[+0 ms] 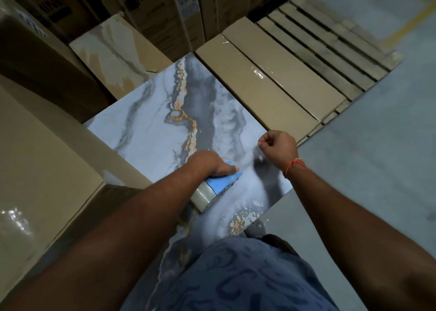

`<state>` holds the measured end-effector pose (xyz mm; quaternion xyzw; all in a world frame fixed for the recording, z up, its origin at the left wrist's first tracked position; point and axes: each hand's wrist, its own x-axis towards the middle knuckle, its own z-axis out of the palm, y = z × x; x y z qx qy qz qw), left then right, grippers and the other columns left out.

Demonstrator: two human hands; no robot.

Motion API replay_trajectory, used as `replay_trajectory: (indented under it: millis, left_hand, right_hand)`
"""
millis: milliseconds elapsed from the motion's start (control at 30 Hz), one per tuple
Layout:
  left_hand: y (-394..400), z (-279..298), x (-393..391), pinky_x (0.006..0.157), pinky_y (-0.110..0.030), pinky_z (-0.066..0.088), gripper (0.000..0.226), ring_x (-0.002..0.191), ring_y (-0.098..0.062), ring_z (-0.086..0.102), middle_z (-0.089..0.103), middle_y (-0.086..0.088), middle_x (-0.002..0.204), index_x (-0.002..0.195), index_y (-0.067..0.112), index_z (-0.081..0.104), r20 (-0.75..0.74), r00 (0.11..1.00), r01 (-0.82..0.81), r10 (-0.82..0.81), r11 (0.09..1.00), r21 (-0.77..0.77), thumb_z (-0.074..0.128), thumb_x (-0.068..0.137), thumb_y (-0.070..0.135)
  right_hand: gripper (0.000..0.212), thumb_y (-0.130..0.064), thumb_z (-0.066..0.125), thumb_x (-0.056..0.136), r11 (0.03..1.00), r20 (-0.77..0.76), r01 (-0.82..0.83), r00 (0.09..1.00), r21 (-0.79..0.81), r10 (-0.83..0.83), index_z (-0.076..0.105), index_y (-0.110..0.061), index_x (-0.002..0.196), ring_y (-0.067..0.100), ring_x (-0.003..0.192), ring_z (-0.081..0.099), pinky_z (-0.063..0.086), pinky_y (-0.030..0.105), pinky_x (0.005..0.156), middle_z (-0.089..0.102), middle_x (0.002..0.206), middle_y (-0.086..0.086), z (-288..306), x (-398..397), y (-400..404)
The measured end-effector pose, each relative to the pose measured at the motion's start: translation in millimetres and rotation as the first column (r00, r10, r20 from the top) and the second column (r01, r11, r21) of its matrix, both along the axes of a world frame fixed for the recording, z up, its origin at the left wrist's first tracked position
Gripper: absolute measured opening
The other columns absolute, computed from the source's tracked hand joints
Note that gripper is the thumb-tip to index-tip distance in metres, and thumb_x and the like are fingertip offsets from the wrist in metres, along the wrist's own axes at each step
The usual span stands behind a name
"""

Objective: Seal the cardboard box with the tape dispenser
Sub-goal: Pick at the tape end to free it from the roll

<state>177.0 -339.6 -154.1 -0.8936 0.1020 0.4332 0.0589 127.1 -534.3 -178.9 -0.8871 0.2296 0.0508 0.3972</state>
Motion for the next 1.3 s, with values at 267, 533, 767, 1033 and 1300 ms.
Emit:
replay_trajectory:
  millis: [267,533,767,1033,1300]
  left_hand:
    - [9.9,-15.3,26.2,0.082,-0.029,0.049,0.036,0.108,-0.024,0.067,0.066,-0.003,0.11,0.113,0.015,0.055,0.114,0.99,0.022,0.077,0.729,-0.685,0.078,0.088,0.027]
    - [2.6,-35.0,25.1,0.098,-0.037,0.058,0.024,0.111,-0.028,0.072,0.077,-0.009,0.111,0.103,0.014,0.06,-0.267,0.94,-0.323,0.21,0.305,-0.896,0.073,0.089,0.0]
    - [-8.4,-38.7,16.8,0.07,-0.037,0.05,0.018,0.071,-0.02,0.053,0.061,0.004,0.068,0.093,0.01,0.063,-0.321,0.893,-0.398,0.316,0.221,-0.89,0.078,0.086,0.006]
    - [-9.3,-40.3,20.1,0.076,-0.036,0.052,0.015,0.078,-0.019,0.057,0.062,-0.011,0.083,0.088,0.019,0.068,-0.267,0.912,-0.352,0.311,0.259,-0.899,0.078,0.085,0.008]
    - [-8.8,-38.0,18.2,0.089,-0.047,0.059,0.018,0.082,-0.017,0.069,0.074,-0.019,0.089,0.087,0.018,0.07,-0.234,0.921,-0.32,0.313,0.261,-0.911,0.075,0.086,0.001]
  right_hand:
    - [0.012,-0.009,0.069,0.082,1.0,0.074,0.02,0.997,0.003,-0.02,0.077,-0.013,0.09,0.02,0.075,0.068,0.046,0.022,0.073,0.075,0.08,0.005,7.2,-9.4,8.7]
    - [0.034,-0.015,0.07,0.084,0.999,0.123,0.03,0.992,0.011,-0.031,0.067,-0.019,0.117,0.011,0.065,0.06,0.035,0.005,0.06,0.071,0.075,0.002,9.8,-15.4,12.6]
    - [0.032,-0.013,0.07,0.085,0.991,0.195,0.091,0.975,0.093,-0.108,0.062,-0.018,0.115,-0.001,0.062,0.056,0.04,0.004,0.061,0.07,0.078,0.004,4.0,-24.6,15.4]
    - [0.043,-0.021,0.078,0.078,0.956,0.2,0.249,0.94,0.157,-0.278,0.056,-0.016,0.115,0.012,0.086,0.062,0.046,0.011,0.072,0.064,0.111,0.003,-8.1,-36.7,28.3]
    - [0.027,-0.017,0.073,0.084,0.814,0.151,0.408,0.851,0.413,-0.503,0.053,-0.019,0.102,0.014,0.084,0.07,0.057,0.029,0.077,0.073,0.092,0.003,-18.2,-60.3,65.9]
